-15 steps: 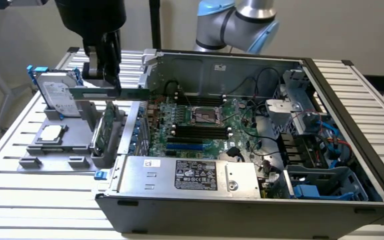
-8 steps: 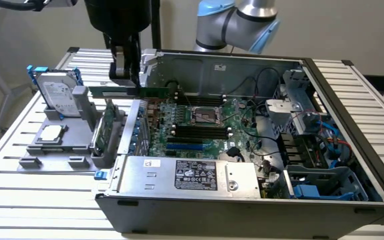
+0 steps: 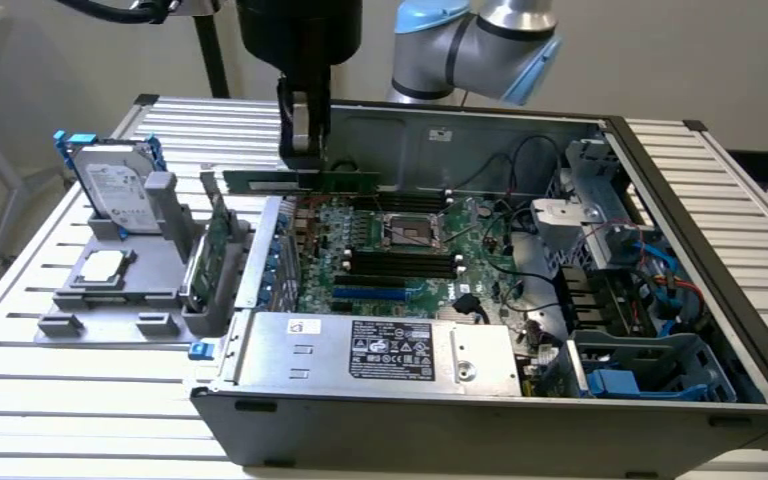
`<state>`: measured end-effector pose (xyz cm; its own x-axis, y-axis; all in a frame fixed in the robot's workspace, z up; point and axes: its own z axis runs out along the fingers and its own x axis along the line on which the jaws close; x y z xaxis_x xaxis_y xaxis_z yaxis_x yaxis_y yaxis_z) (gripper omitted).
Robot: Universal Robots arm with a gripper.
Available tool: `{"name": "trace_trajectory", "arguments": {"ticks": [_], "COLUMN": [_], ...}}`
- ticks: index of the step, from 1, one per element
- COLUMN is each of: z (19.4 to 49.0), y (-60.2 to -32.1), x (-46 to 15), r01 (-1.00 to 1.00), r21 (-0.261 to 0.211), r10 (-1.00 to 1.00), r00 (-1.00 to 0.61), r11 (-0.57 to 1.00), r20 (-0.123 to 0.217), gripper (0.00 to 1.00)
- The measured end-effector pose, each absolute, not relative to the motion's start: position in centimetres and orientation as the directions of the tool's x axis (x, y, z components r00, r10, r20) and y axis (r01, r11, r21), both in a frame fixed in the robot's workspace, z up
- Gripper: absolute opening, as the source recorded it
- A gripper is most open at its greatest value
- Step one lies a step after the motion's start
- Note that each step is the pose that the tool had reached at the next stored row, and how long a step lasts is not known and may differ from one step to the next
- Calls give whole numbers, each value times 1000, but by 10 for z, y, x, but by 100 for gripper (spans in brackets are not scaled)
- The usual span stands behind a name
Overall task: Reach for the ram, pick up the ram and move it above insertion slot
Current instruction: 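Pick up the ram and move it above insertion slot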
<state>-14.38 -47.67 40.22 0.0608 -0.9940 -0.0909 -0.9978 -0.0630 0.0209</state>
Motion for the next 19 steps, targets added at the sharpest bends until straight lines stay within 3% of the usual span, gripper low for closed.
{"name": "trace_trajectory", "arguments": {"ticks": [19], "z": [390], "y": [-423], "x": [-90], "r01": [-998], "r21": [21], "r10": [-994], "r00": [61], "r11": [-63], "r20": [-91], "gripper": [13]}}
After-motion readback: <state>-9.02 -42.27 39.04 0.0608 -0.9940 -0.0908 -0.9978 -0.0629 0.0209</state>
